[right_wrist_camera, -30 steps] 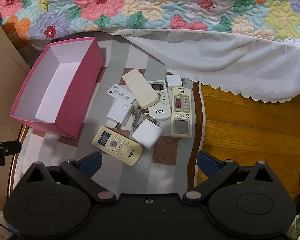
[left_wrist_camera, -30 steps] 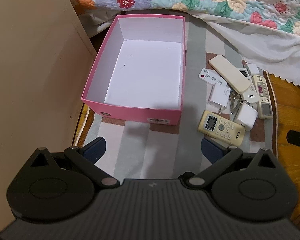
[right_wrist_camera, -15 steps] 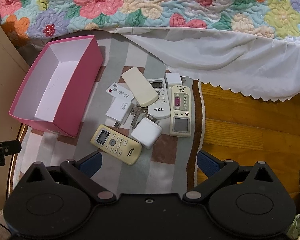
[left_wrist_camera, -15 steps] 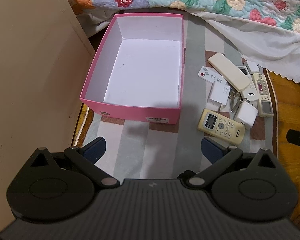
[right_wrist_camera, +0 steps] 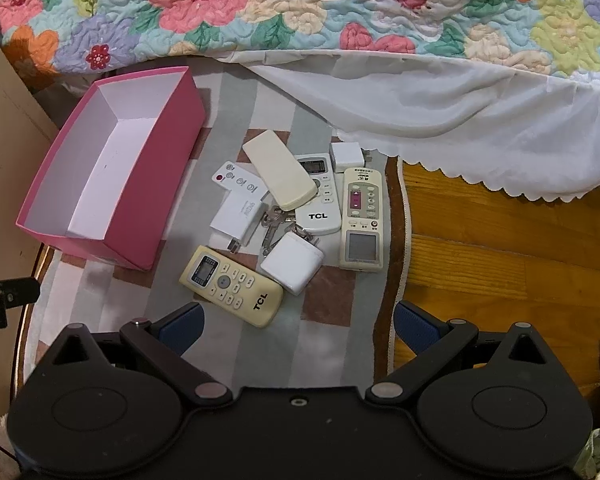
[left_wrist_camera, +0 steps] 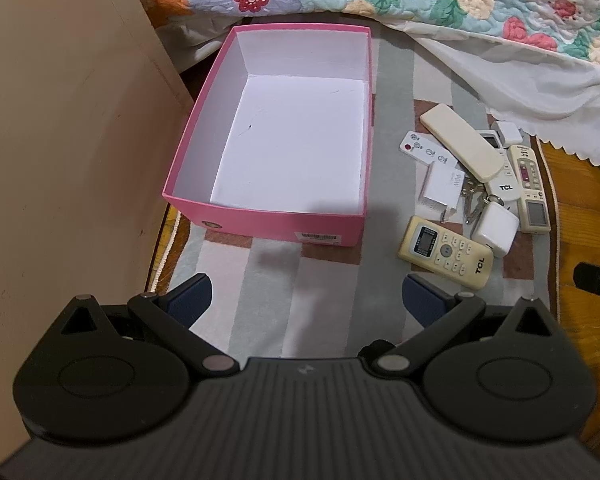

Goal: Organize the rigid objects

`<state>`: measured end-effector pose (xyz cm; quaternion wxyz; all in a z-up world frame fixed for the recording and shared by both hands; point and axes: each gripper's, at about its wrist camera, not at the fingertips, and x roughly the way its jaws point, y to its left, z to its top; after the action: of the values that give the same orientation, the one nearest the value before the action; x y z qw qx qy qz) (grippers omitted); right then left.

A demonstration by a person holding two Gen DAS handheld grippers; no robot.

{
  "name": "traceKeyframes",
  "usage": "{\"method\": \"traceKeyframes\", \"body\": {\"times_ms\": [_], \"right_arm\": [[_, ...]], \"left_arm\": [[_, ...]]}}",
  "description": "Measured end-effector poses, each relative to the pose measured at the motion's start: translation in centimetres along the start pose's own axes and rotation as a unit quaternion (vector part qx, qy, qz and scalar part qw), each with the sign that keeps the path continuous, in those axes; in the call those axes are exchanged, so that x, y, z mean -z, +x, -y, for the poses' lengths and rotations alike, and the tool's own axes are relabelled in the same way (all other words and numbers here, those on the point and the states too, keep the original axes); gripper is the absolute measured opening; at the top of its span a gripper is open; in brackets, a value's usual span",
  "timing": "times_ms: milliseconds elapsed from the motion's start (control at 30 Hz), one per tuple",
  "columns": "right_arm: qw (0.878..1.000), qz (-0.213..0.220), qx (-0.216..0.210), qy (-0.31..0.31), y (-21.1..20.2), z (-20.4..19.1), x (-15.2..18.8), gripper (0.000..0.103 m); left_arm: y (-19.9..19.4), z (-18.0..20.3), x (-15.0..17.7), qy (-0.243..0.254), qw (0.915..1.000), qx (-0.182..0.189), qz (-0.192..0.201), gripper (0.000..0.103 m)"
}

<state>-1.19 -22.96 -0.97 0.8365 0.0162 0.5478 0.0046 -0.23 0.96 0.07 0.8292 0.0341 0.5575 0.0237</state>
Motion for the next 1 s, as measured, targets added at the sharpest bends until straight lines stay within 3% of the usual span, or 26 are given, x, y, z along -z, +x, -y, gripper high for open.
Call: {"method": "traceKeyframes", "body": {"times_ms": [133,267,367,433,533,667,833,933,1000], "right_arm": [[1.000,0.003,-0.010,-0.009,-0.1,-0.2,-0.2,0.102],[0.996,0.042,-0.058,-0.059,-1.2,-0.9,-1.0,0.102],[0.985,0.092,-0.084,-0.120,-1.6,-2.0,-1.2,0.102],[0.975,0.129,-0.093,-0.158,-1.5,-2.7,-1.3,0.102],[0.961,0.160,-0.110,-0.196,-1.2,-3.3,-1.5,0.101],[0.954,0.167,-0.145,-0.201,-1.1,-3.5,-2.2,0.101],[0.952,0.169,-0.144,-0.210,-0.7,-3.9,-2.7,0.101],[0.957,0.154,-0.139,-0.205,0.3,-4.0,-3.2,0.101],[0.960,0.143,-0.138,-0.198,0.7,-3.9,-3.6,0.101]], "left_arm": [[-0.9,-0.6,0.1,0.004,1.0000,-0.003,-0.001,0.103],[-3.3,-1.6,-0.1,0.050,0.9984,-0.008,0.026,0.103],[-4.8,-3.1,-1.2,0.072,0.9963,-0.003,0.047,0.103],[-4.9,-4.5,-2.4,0.063,0.9969,0.016,0.046,0.103],[-4.1,-6.2,-4.1,0.054,0.9971,0.009,0.054,0.103],[-1.4,-8.1,-6.1,0.051,0.9972,-0.003,0.054,0.101],[3.7,-9.6,-8.5,0.051,0.9981,-0.017,0.028,0.099],[7.5,-10.4,-9.6,0.061,0.9979,-0.021,0.006,0.087],[10.1,-10.9,-10.0,0.062,0.9974,-0.035,-0.011,0.086]]}}
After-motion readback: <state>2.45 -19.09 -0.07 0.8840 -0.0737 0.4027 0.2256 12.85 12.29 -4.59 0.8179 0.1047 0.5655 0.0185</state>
